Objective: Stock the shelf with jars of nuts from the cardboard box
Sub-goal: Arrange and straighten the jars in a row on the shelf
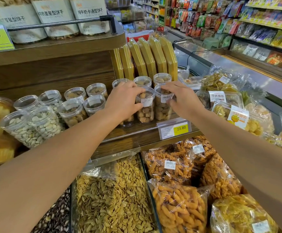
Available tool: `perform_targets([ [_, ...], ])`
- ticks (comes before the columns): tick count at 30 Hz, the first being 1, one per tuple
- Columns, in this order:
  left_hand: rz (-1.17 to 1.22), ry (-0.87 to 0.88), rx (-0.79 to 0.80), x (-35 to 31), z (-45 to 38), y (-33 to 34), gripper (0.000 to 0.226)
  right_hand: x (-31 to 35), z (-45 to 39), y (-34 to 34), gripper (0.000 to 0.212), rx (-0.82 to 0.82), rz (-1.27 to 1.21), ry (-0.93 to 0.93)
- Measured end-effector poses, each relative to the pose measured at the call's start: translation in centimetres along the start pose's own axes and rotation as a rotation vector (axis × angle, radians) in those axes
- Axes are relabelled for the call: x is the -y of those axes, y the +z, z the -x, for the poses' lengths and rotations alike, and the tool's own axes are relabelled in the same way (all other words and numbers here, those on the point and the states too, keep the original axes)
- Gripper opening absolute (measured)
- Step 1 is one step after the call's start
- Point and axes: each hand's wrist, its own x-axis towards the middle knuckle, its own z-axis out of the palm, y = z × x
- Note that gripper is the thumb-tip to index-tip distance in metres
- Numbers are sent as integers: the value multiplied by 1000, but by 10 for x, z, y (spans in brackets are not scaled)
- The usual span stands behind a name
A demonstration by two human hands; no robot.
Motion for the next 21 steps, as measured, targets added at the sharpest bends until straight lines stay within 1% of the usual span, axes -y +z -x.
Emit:
perform_targets([
  [5, 10, -14, 5, 1, -2, 1, 53, -1, -2, 2, 52, -3, 9, -6],
  [10, 14, 0, 21, 1, -4, -2, 56, 0, -3, -6, 55, 31, 59, -32],
  [12, 66, -12, 12, 5, -8, -8, 57, 4, -7, -17, 52, -21, 22, -39],
  [14, 113, -25, -26, 9, -19, -13, 52, 7, -19, -30, 44, -85, -32, -3],
  [16, 141, -28, -46, 12, -32, -16, 44, 6, -36, -41, 44, -96, 22, 44],
  [18, 158, -31, -16, 11, -44, -17, 39, 4, -53, -48, 52, -18, 143, 61],
  [21, 159, 9, 125, 8, -52, -15, 39, -1, -71, -45, 67, 180, 278, 46],
])
